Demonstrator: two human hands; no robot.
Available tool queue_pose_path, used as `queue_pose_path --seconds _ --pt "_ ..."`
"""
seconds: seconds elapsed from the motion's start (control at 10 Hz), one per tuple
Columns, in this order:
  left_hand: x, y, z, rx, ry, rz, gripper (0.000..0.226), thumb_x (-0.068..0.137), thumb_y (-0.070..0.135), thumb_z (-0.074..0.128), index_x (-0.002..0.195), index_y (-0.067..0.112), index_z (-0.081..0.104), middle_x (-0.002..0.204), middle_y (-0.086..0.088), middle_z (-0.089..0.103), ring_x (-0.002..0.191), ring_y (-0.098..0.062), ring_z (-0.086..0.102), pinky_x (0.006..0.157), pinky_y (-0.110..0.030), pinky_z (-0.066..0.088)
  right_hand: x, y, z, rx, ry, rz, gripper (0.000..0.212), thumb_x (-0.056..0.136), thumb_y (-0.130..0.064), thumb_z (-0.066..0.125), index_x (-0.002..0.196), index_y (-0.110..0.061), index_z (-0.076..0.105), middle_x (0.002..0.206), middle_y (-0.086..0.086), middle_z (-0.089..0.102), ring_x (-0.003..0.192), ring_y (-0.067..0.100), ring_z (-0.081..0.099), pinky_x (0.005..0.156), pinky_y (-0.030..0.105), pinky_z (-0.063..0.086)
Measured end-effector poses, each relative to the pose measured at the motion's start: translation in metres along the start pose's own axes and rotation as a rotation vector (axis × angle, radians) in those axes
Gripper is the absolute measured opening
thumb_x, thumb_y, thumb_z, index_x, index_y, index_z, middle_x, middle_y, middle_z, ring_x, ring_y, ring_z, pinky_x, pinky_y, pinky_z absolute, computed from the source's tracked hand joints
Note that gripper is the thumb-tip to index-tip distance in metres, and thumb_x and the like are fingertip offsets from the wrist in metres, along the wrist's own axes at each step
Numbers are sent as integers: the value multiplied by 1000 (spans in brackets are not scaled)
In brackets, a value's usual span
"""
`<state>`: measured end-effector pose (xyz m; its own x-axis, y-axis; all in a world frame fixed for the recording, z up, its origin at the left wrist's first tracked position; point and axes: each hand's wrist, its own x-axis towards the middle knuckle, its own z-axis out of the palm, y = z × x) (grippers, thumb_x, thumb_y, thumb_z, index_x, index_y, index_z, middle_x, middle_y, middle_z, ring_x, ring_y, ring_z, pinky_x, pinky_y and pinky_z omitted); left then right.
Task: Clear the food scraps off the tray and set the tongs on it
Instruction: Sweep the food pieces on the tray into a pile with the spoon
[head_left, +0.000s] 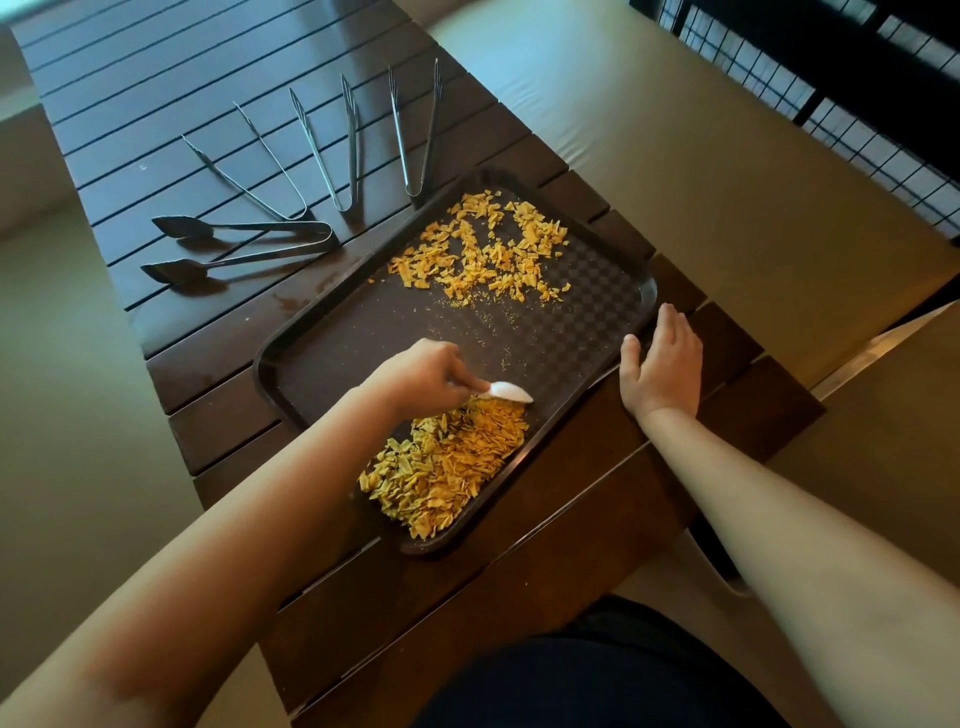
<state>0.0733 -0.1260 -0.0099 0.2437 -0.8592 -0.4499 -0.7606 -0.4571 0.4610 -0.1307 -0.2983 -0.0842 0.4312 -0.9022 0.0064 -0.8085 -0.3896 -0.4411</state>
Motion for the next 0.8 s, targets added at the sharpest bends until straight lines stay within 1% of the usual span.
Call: queue_pose_path --seconds 0.1,0.2,0.3,0.4,0.5,0.6,0.7,0.8 --pt "-14 -15 -3 26 -18 21 20 87 31 62 103 26 72 89 12 52 84 -8 53 72 -23 44 1 -1 0 -3 4 -1 69 91 -45 28 146 -3 25 152 15 29 142 28 23 116 42 21" --pt "-23 -29 -4 34 13 14 22 88 24 61 108 27 70 78 20 39 69 -1 43 60 -14 31 1 -1 -1 -4 1 -4 70 90 -45 27 146 -3 26 151 16 29 142 28 23 116 41 21" --pt "-28 -33 -4 41 80 33 24 88 17 61 109 26 70 78 19 42 69 0 43 60 -15 34 1 -1 0 -2 1 -7 70 90 -44 28 146 -2 25 151 16 29 142 28 23 116 42 20" --pt "-28 -26 -6 -27 229 71 25 87 16 62 109 25 69 84 5 53 73 -10 51 65 -32 47 1 -1 0 -2 -2 -8 70 90 -44 28 146 -2 25 151 17 29 141 28 23 116 42 21" --pt "-15 -18 -6 -62 326 28 26 89 19 60 113 25 67 90 1 53 78 -17 53 68 -33 46 1 -1 0 -1 4 -10 70 90 -45 27 146 -2 25 151 17 30 141 29 24 116 42 21" --pt "-2 -14 -3 -63 279 -56 29 92 20 55 119 26 64 94 2 50 84 -15 51 70 -29 42 1 -1 0 -4 3 -8 71 90 -45 27 146 -2 25 151 17 29 141 29 24 116 42 21" --pt "1 -14 1 -94 186 -74 28 92 18 55 117 26 65 97 0 53 88 -16 52 74 -29 44 0 -1 -1 -1 3 -7 71 90 -45 27 146 -2 25 151 17 29 141 29 24 116 42 21" --pt "-7 -12 4 -57 86 -15 24 89 21 59 110 27 68 100 0 57 90 -16 55 80 -33 49 1 -2 -1 -7 1 -7 71 90 -46 26 146 -2 25 151 16 29 141 28 24 116 41 20"
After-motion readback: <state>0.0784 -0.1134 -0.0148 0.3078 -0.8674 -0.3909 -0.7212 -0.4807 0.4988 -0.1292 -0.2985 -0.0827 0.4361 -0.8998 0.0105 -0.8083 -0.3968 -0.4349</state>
